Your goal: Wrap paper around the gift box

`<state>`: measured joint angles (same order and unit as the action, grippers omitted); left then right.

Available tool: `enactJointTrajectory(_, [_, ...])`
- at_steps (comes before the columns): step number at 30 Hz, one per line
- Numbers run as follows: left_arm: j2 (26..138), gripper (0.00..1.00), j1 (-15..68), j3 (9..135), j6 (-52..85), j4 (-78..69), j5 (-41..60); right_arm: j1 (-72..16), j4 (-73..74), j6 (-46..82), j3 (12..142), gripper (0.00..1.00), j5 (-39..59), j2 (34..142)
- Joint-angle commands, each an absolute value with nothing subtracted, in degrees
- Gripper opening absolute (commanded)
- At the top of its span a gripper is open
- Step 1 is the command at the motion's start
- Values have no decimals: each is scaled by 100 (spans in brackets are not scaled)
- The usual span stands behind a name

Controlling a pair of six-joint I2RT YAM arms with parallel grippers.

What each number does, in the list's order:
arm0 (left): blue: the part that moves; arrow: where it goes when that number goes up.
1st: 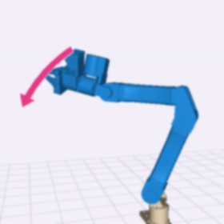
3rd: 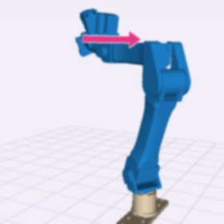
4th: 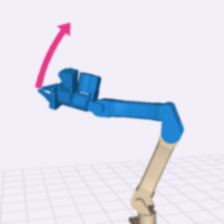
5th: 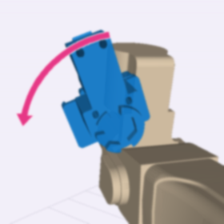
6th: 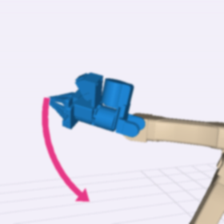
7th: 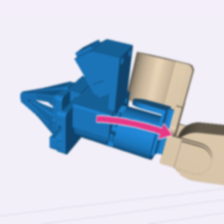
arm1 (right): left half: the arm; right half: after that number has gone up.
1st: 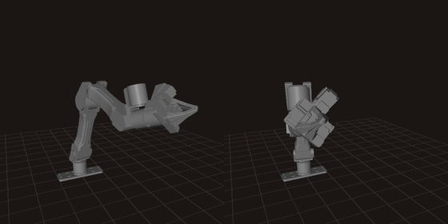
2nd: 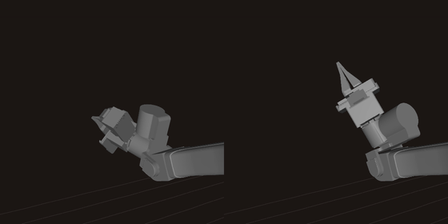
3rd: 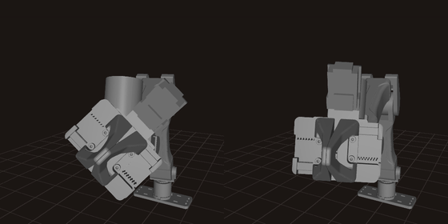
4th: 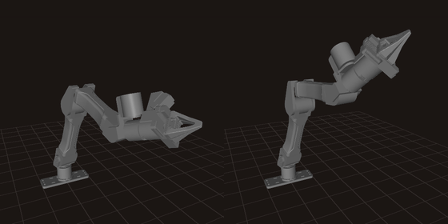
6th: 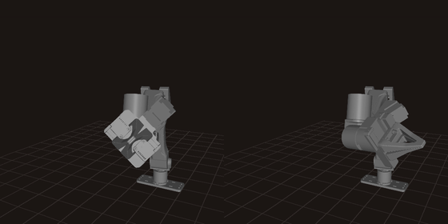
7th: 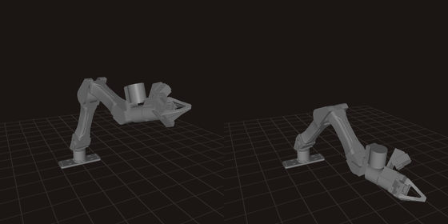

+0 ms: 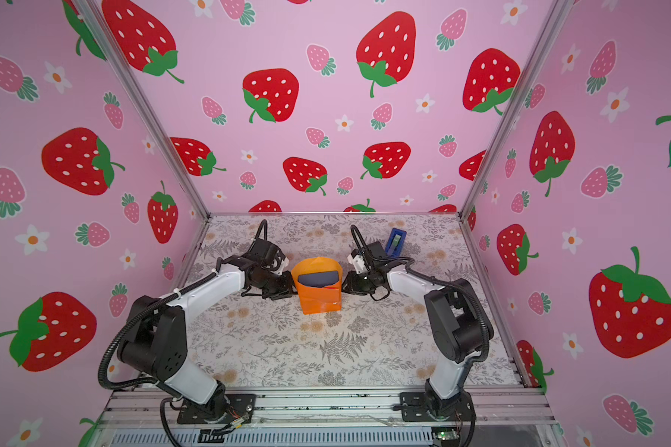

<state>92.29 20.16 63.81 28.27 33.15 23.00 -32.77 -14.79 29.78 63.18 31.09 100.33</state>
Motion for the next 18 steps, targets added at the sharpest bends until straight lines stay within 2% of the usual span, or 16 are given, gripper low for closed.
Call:
enactJointTrajectory(1, [8869, 40, 1924, 6337, 2671, 3454, 2103, -3234, -1716, 2609, 6431, 32, 2675, 9660])
enactJointTrajectory(5, [8433, 40, 1842, 6507, 2175, 3933, 1222, -3140, -1675, 2110, 6170, 49, 2375, 9101])
enactJointTrajectory(7, [8131, 40, 1818, 6517, 1928, 4025, 827, -3116, -1469, 1930, 5923, 65, 2096, 8730])
enactJointTrajectory(9, [7811, 44, 1769, 6444, 1756, 3975, 509, -3100, -1317, 1727, 5766, 75, 2005, 8477])
enactJointTrajectory(11, [7482, 54, 1725, 6355, 1623, 3915, 274, -3100, -1049, 1431, 5590, 81, 2116, 8222])
enactJointTrajectory(13, [7132, 73, 1684, 6206, 1577, 3811, -32, -3098, -727, 1203, 5353, 85, 2062, 7913])
enactJointTrajectory(16, [6650, 87, 1595, 5969, 1405, 3557, 14, -3103, -169, 841, 4930, 91, 2128, 7433])
enactJointTrajectory(18, [6358, 91, 1550, 5779, 1309, 3266, 323, -3096, 186, 708, 4639, 94, 2194, 7152])
